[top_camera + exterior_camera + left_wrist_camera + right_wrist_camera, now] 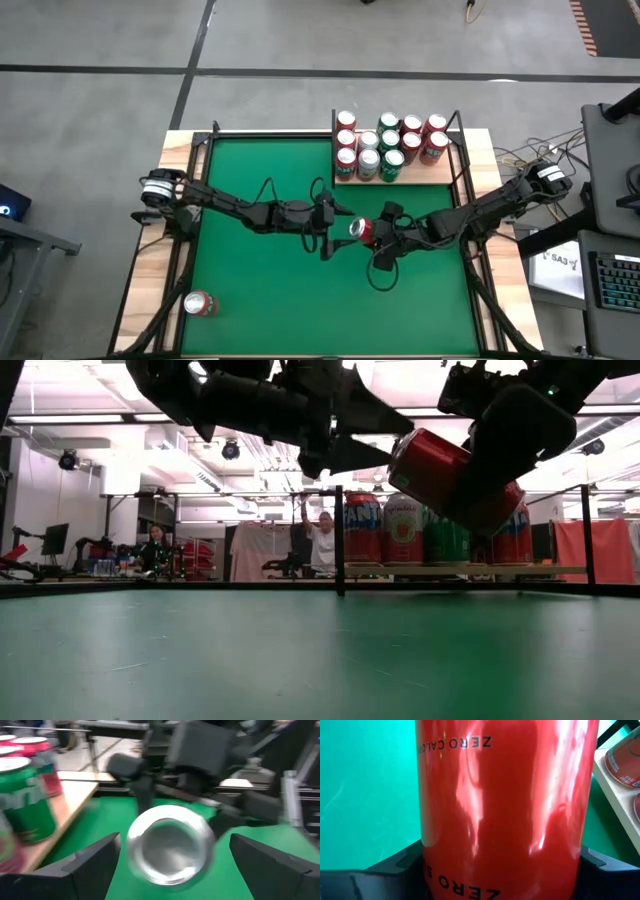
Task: Place canned beverage on shelf
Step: Put the red/black soda can on the shelf aligned with the other red/black soda cans
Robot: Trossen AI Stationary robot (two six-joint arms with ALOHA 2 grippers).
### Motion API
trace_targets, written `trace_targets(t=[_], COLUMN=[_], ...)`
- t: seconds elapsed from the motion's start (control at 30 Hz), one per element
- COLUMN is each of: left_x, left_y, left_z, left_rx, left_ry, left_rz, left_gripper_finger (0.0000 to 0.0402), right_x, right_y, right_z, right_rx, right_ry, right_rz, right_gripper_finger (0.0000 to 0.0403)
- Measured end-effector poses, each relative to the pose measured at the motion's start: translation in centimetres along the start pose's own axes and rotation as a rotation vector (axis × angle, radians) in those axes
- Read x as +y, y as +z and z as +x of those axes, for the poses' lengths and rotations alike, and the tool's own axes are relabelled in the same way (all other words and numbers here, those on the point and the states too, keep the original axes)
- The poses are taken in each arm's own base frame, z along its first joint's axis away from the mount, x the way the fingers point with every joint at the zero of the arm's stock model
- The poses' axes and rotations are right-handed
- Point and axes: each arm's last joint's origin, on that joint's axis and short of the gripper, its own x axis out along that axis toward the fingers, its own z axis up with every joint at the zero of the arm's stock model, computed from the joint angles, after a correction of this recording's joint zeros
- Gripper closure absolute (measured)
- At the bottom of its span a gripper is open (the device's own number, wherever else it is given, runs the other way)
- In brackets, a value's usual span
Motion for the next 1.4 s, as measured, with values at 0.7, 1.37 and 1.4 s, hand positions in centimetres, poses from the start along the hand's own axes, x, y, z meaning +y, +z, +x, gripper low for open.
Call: trace_targets(t=[0.7, 1.37, 1.4], left_x=[0.4, 0.4, 0.3], left_y=[-1.5, -1.7, -1.6], left_z=[2.0, 3.9, 3.8], left_rx=[-0.116, -0.095, -0.094], left_ry=[-0.031, -0.049, -0.047], left_rz=[-0.115, -0.123, -0.132], left_gripper_finger=[0.0042, 0.0118, 0.0118], right_x=[0.0, 0.0, 0.0], right_y=[0.0, 0.1, 0.2], right_z=[0.0, -0.1, -0.1], right_rx=[-0.001, -0.005, -0.006], right_ry=[0.000, 0.008, 0.011], right_rz=[-0.012, -0.016, -0.011], right_gripper_finger=[0.0118, 0.0116, 0.0107])
